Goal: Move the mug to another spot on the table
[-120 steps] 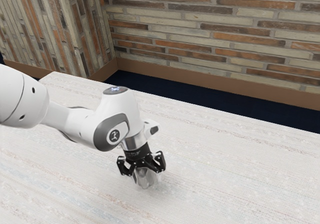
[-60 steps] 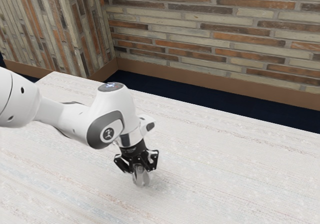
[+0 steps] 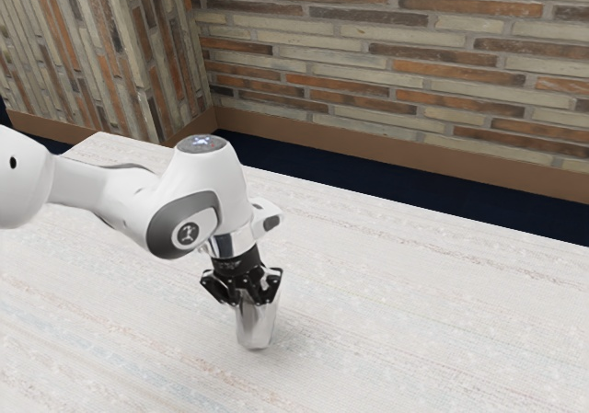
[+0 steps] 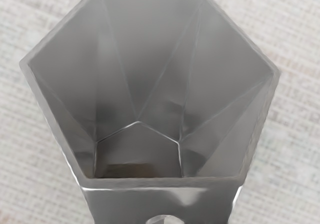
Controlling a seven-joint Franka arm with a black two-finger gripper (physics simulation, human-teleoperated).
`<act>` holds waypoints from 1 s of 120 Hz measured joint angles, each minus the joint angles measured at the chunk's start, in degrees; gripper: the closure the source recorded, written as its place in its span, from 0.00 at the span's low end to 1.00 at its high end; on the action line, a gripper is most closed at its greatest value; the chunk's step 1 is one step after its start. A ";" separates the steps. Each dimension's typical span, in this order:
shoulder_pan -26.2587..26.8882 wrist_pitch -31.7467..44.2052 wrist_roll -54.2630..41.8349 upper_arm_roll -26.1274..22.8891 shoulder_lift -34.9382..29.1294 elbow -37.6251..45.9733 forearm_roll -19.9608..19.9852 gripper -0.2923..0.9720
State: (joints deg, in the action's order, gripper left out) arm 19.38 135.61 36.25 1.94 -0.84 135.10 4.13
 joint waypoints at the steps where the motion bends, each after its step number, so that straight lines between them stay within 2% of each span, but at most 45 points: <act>1: -0.02 -0.07 0.03 0.00 -0.04 -0.04 -0.07 0.69; 24: -0.83 -1.51 0.86 0.06 -0.93 -0.98 -1.98 0.71; 43: -1.40 -3.21 1.64 0.12 -2.15 -2.25 -6.92 0.75; 64: -1.66 -2.08 2.35 0.30 -3.70 -2.38 -12.16 0.75; 104: -3.47 5.05 2.97 4.92 -2.40 -2.00 -18.19 0.73; 120: -4.93 10.79 2.71 5.91 0.12 -1.71 -23.17 0.74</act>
State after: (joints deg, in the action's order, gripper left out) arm 14.45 146.40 38.96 7.85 -0.72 133.39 -19.05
